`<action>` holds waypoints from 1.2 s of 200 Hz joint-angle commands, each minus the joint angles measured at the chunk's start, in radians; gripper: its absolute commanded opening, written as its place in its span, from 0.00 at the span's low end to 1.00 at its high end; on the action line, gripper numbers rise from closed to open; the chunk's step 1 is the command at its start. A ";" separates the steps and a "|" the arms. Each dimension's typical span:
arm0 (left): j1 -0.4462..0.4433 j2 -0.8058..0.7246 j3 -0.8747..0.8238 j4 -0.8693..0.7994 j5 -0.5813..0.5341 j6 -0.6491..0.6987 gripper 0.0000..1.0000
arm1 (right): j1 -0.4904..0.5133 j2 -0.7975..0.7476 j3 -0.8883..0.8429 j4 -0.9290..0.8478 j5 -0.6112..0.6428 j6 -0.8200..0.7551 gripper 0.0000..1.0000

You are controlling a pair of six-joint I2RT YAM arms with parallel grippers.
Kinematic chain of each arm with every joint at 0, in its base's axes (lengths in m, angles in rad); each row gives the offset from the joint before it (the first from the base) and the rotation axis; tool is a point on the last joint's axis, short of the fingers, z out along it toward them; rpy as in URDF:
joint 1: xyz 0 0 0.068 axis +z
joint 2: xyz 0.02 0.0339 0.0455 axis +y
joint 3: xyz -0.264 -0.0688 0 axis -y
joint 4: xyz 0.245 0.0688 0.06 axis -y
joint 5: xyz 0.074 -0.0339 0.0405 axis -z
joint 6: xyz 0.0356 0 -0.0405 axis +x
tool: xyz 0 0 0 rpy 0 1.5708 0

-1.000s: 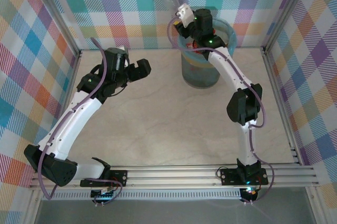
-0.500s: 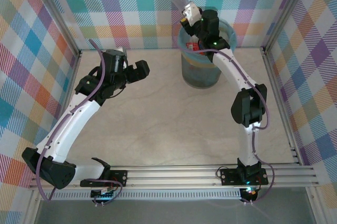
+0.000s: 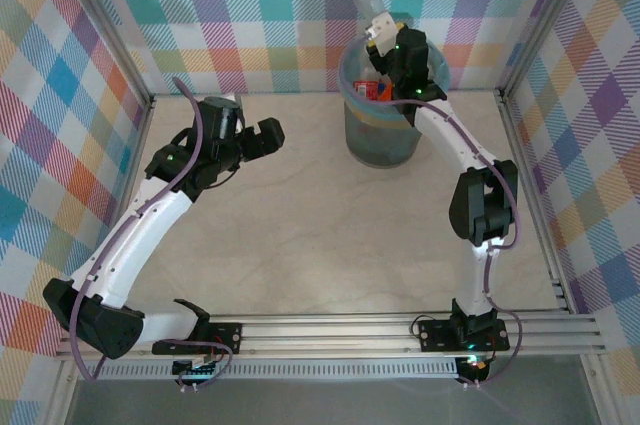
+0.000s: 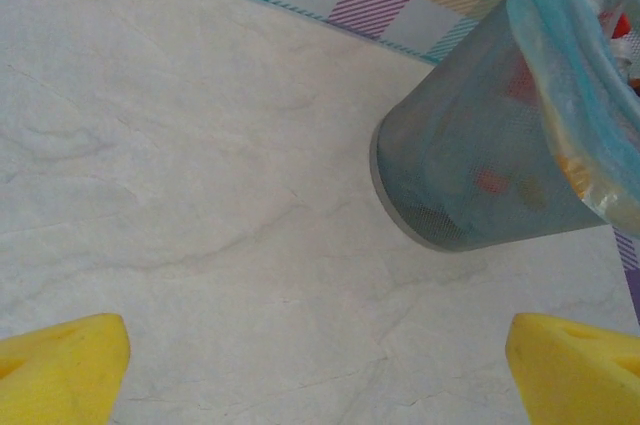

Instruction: Put the plastic bottles in the bin

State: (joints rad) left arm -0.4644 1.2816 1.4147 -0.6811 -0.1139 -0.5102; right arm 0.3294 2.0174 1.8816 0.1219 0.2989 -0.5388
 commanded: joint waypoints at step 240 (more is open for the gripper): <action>-0.026 -0.009 -0.015 -0.008 -0.001 -0.037 0.97 | -0.021 0.152 0.463 -0.542 0.184 0.535 0.70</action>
State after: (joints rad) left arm -0.4801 1.2816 1.4094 -0.6807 -0.1131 -0.5346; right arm 0.3328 2.1292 2.3390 -0.2802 0.4431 -0.0887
